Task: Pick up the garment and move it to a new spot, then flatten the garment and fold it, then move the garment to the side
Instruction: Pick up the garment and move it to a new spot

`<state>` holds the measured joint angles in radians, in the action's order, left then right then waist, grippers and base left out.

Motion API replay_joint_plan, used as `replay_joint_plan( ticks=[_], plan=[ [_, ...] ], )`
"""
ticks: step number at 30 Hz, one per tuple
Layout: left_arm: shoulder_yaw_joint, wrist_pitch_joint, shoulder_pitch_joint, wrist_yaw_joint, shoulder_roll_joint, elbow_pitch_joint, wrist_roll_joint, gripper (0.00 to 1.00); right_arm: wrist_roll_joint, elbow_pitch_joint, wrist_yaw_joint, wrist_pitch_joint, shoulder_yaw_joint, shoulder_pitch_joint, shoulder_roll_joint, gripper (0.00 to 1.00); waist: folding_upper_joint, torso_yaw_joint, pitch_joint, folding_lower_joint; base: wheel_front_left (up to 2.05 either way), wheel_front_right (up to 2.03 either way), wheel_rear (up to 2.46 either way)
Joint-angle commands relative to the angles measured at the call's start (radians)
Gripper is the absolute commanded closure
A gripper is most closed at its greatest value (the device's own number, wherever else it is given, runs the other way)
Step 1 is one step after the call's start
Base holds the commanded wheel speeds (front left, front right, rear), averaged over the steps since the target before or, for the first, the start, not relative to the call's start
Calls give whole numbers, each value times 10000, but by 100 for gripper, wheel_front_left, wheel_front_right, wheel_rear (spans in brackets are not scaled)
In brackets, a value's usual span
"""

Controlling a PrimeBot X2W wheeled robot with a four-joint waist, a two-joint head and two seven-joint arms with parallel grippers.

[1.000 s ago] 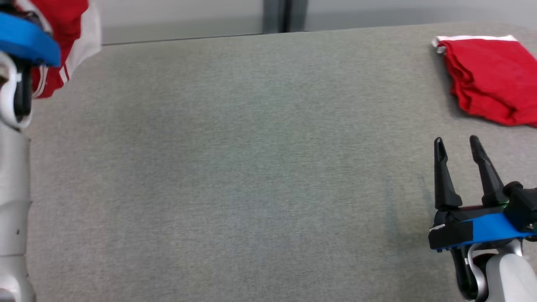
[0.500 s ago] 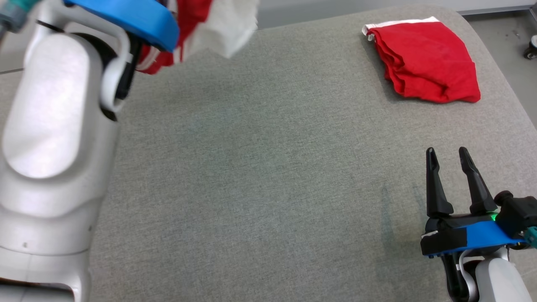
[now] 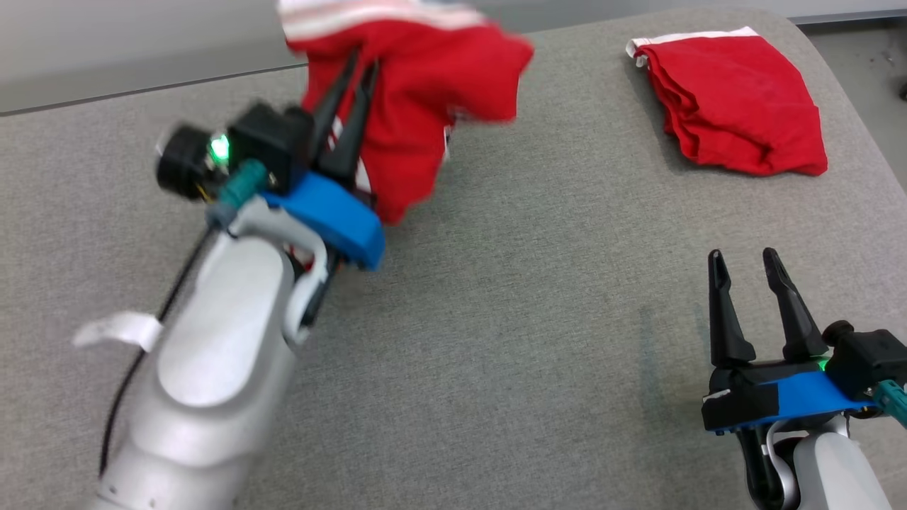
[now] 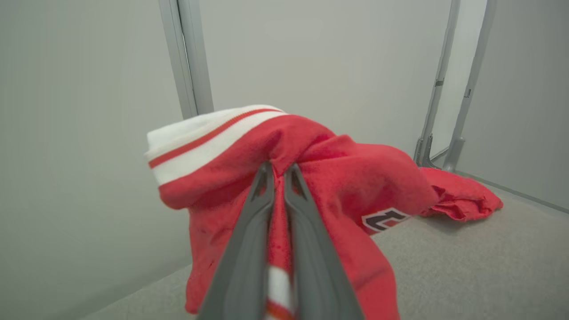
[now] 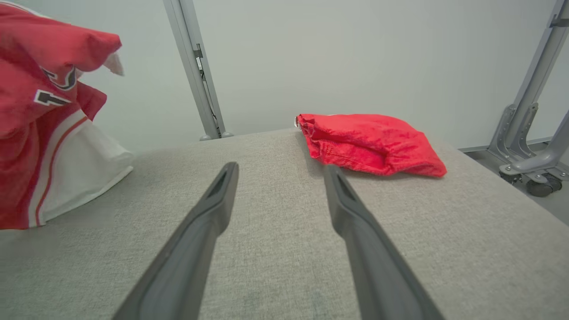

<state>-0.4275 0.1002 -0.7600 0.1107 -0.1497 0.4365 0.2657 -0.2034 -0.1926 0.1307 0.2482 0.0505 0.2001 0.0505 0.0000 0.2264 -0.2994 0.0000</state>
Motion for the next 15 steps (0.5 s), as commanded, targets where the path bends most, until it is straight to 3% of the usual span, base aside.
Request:
replay_joint_plan(
  ticks=[1, 12, 13, 14, 15],
  plan=[
    [-20, 119, 182, -61, 74, 50, 70, 100, 56, -31, 1, 51, -5, 87, 1, 0, 0, -30, 11, 0, 0, 0, 0],
    [-963, 817, 2507, -62, 550, 837, 278, 100, 151, -212, 1, 6, -85, -147, 1, 0, 0, -479, 377, 0, 0, 0, 0],
    [-1056, 885, 2613, -99, 593, 879, 273, 65, 169, -217, 1, -16, -104, -168, 1, 0, 0, -526, 427, 0, 0, 0, 0],
    [-1134, 915, 2697, -121, 643, 906, 267, 0, 187, -215, 1, -43, -122, -189, 1, 0, 0, -576, 463, 0, 0, 0, 0],
    [-1216, 1000, 2766, -154, 693, 925, 245, 0, 195, -225, 1, -60, -117, -203, 1, 0, 0, -633, 525, 0, 0, 0, 0]
  ],
)
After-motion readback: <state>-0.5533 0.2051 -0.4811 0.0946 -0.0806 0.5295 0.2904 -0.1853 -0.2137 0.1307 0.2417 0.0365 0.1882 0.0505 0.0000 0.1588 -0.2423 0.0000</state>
